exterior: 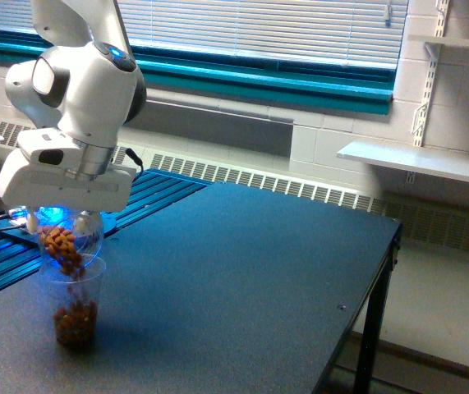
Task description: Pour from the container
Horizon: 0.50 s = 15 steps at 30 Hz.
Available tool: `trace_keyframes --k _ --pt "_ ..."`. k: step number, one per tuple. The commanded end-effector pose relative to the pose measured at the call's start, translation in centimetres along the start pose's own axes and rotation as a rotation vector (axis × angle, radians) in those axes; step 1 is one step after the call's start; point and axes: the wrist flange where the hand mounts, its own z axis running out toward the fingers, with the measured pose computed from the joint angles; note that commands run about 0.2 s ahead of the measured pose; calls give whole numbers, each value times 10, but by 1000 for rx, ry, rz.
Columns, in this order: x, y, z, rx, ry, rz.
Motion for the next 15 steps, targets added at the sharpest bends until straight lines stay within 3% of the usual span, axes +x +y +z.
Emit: trace_keyframes --k 1,15 --pt "0 -9 -3 5 4 -33" --pt "-5 -13 -3 10 -3 -50"
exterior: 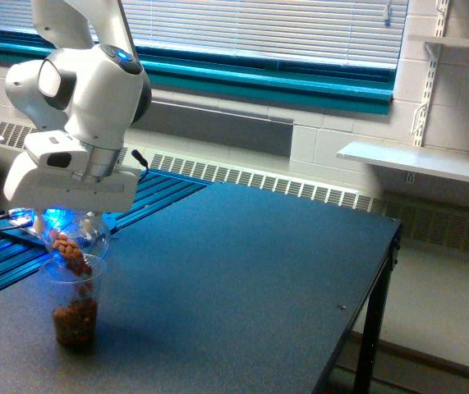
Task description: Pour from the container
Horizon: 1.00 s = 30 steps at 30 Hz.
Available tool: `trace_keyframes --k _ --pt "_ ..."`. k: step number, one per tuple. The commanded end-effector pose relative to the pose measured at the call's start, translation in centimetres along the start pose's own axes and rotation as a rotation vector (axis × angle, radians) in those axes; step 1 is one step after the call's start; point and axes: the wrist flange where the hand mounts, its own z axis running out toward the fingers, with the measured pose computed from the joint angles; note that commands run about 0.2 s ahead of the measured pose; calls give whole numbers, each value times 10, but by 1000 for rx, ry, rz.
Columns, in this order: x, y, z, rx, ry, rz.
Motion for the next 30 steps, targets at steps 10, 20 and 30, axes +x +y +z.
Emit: trace_keyframes --k 10,20,30 --pt "-5 1 -1 6 -6 -25" --pt "-11 4 -3 12 -10 -34" --pt "-12 5 -9 24 0 -34"
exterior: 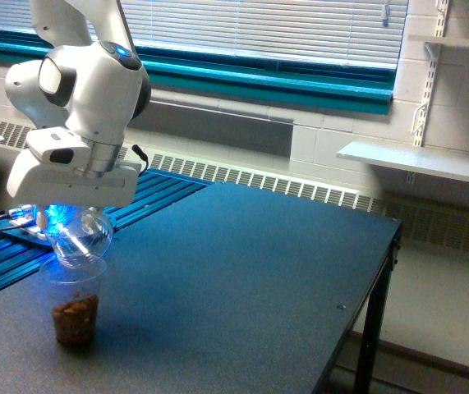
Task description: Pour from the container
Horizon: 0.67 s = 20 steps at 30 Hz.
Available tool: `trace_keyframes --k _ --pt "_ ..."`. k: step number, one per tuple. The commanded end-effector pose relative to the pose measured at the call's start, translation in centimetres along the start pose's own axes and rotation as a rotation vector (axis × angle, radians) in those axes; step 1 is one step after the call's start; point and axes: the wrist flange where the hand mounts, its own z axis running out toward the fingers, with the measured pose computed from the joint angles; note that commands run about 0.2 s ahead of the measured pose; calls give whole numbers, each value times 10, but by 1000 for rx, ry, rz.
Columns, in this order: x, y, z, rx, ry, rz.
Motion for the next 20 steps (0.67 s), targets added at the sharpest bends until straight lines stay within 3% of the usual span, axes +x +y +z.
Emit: trace_keyframes --k 1,20 --pt "-1 1 -6 9 5 -9" --pt "-2 9 -21 40 52 1"
